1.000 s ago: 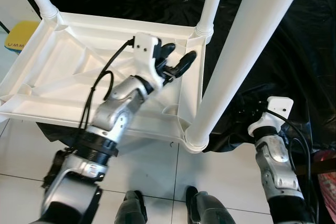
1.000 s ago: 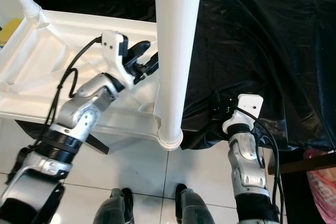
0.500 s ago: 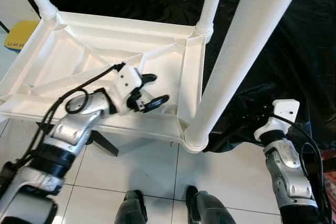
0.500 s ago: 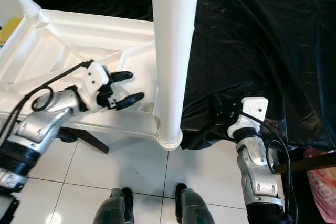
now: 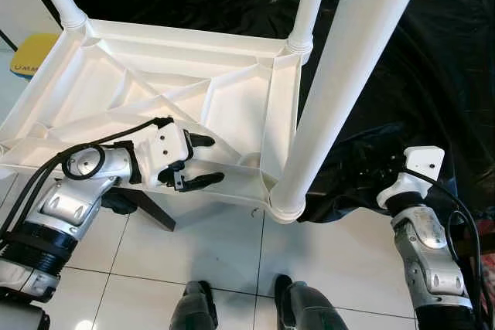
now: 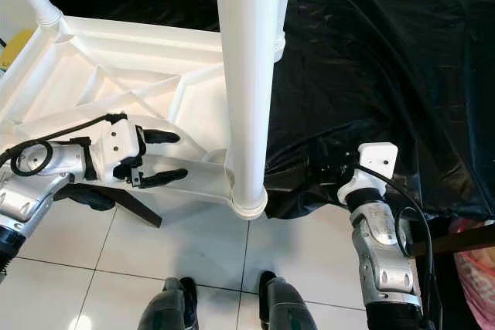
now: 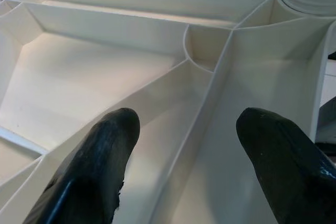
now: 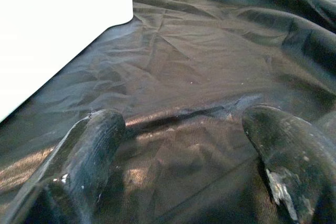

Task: Building children table

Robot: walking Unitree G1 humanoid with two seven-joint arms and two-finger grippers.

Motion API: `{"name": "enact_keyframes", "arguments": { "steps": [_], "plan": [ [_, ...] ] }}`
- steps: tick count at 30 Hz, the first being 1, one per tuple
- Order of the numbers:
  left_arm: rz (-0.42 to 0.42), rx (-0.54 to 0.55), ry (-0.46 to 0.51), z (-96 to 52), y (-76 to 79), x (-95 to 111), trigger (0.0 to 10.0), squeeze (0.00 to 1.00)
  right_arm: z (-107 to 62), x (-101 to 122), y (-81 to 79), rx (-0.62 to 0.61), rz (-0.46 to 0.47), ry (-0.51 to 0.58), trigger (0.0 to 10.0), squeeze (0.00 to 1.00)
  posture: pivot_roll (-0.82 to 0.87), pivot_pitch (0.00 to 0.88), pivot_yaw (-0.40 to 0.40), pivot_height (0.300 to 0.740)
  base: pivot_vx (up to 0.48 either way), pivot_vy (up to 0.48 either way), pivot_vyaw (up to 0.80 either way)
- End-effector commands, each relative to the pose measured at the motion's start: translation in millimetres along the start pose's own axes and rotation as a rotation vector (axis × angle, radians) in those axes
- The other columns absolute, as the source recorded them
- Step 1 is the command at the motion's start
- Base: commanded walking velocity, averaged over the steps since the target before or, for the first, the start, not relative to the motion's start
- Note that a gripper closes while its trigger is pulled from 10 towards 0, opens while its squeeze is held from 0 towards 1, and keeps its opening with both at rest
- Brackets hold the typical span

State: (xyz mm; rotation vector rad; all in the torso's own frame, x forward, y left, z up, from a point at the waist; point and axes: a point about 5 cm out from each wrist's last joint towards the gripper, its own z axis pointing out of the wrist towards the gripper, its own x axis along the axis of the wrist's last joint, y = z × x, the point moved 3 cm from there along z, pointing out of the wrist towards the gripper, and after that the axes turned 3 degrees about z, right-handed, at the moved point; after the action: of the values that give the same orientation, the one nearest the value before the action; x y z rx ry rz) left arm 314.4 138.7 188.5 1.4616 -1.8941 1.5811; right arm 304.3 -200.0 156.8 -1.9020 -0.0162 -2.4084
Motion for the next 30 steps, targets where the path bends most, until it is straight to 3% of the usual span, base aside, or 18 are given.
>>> {"name": "enact_keyframes", "arguments": {
  "steps": [1, 3, 6, 9, 15, 17, 20, 24, 26, 30],
  "plan": [
    [0.019, -0.008, -0.063, -0.2, 3.3, -11.4, 10.0, 0.0, -4.6, -3.3, 2.2, -0.006, 0.005, -0.018, 10.0, 0.0, 0.0, 0.244, 0.026, 0.74, 0.0, 0.0, 0.0],
    [0.091, 0.058, -0.185, 1.2, -7.8, -32.3, 10.0, 0.0, -5.9, 0.2, -1.6, 0.01, 0.03, -0.008, 10.0, 0.0, 0.0, 0.247, 0.032, 0.74, 0.0, 0.0, 0.0],
    [0.11, 0.104, -0.256, 1.3, -16.0, -43.7, 10.0, 0.0, -8.3, 2.4, -3.5, 0.024, 0.045, -0.004, 10.0, 0.0, -0.01, 0.248, 0.034, 0.74, 0.0, 0.0, 0.0],
    [0.139, 0.217, -0.38, 2.8, -35.9, -61.4, 10.0, 0.0, -19.0, 6.1, -12.0, 0.102, 0.063, -0.019, 10.0, 0.0, -0.02, 0.251, 0.046, 0.74, 0.0, 0.0, 0.0],
    [0.152, 0.286, -0.399, 9.0, -51.0, -61.9, 10.0, 0.0, -28.1, 7.7, -15.2, 0.166, 0.063, -0.04, 10.0, 0.0, -0.03, 0.256, 0.059, 0.74, 0.0, 0.0, 0.0],
    [0.178, 0.344, -0.397, 20.5, -66.9, -55.8, 10.0, 0.0, -33.0, 13.3, -16.2, 0.209, 0.076, -0.042, 10.0, 0.0, -0.04, 0.263, 0.07, 0.74, 0.0, 0.0, 0.0],
    [0.187, 0.36, -0.394, 24.8, -71.7, -53.0, 10.0, 0.0, -34.4, 15.5, -16.7, 0.223, 0.081, -0.041, 10.0, 0.0, -0.04, 0.263, 0.07, 0.74, 0.0, 0.0, 0.0],
    [0.216, 0.39, -0.386, 41.4, -84.4, -42.1, 10.0, 0.0, -42.0, 21.4, -18.9, 0.302, 0.077, -0.064, 10.0, 0.0, -0.05, 0.271, 0.08, 0.74, 0.0, 0.0, 0.0],
    [0.216, 0.39, -0.386, 41.4, -84.4, -42.1, 10.0, 0.0, -42.0, 21.4, -18.9, 0.302, 0.077, -0.064, 10.0, 0.0, -0.05, 0.271, 0.08, 0.74, 0.0, 0.0, 0.0],
    [0.225, 0.404, -0.331, 56.6, -91.6, -26.7, 10.0, 0.0, -55.3, 28.7, -26.0, 0.455, 0.043, -0.123, 10.0, 0.0, -0.06, 0.271, 0.088, 0.74, 0.0, 0.0, 0.0]
  ]
}}
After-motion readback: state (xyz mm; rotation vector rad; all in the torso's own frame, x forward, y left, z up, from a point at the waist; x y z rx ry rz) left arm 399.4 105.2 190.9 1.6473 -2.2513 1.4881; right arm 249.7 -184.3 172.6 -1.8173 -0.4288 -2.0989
